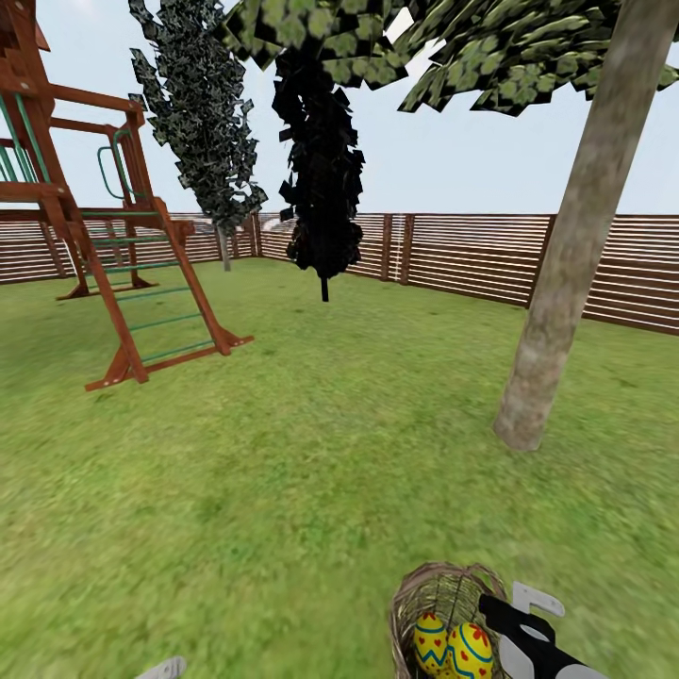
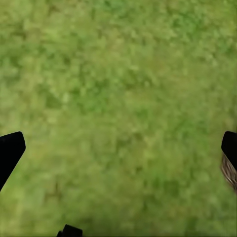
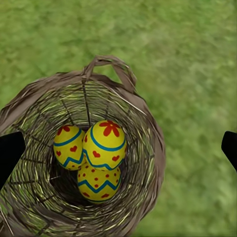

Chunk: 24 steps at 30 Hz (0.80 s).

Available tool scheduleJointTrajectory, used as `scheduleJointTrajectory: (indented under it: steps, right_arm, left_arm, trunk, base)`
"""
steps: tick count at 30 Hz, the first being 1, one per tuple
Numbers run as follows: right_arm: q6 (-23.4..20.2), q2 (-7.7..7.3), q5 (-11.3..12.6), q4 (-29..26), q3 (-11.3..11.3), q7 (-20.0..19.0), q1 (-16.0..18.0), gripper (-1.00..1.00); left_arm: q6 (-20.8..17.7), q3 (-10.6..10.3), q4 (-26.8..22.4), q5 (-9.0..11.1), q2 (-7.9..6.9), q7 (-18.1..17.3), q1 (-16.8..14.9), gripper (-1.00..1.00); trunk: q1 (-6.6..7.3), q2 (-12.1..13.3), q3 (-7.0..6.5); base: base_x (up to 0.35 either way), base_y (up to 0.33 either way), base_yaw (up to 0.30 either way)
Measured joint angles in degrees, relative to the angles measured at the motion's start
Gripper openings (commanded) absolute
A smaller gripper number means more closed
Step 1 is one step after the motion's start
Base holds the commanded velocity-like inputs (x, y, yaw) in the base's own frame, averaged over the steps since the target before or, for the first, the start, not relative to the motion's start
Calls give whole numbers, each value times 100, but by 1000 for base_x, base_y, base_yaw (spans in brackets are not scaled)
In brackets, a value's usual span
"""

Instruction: Take the three Easter eggs out of the wicker basket on the lawn in the garden, then place them on the lawn next to a single tree (choose any tree) so that all three eggs are next to the same tree and none are left in the basket.

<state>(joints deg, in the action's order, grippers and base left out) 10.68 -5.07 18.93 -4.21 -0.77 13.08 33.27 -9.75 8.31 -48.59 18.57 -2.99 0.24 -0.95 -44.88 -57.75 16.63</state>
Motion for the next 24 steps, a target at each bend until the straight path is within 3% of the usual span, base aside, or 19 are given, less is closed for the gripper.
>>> scheduleJointTrajectory:
  steps: [16,20,24]
  right_arm:
    - [-60,-1,3,4,-6,-3,0,100]
    - [-583,-27,12,-1,-7,-12,0,100]
    - [-728,-44,10,-3,-8,-14,0,100]
  left_arm:
    - [4,226,0,0,9,-7,0,100]
    - [7,228,0,0,9,-12,0,100]
    - [7,228,0,0,9,-15,0,100]
  trunk:
    - [-352,-642,288]
    - [-439,-803,360]
    - [-527,-963,432]
  base:
    - [0,0,0]
    - [0,0,0]
    - [0,0,0]
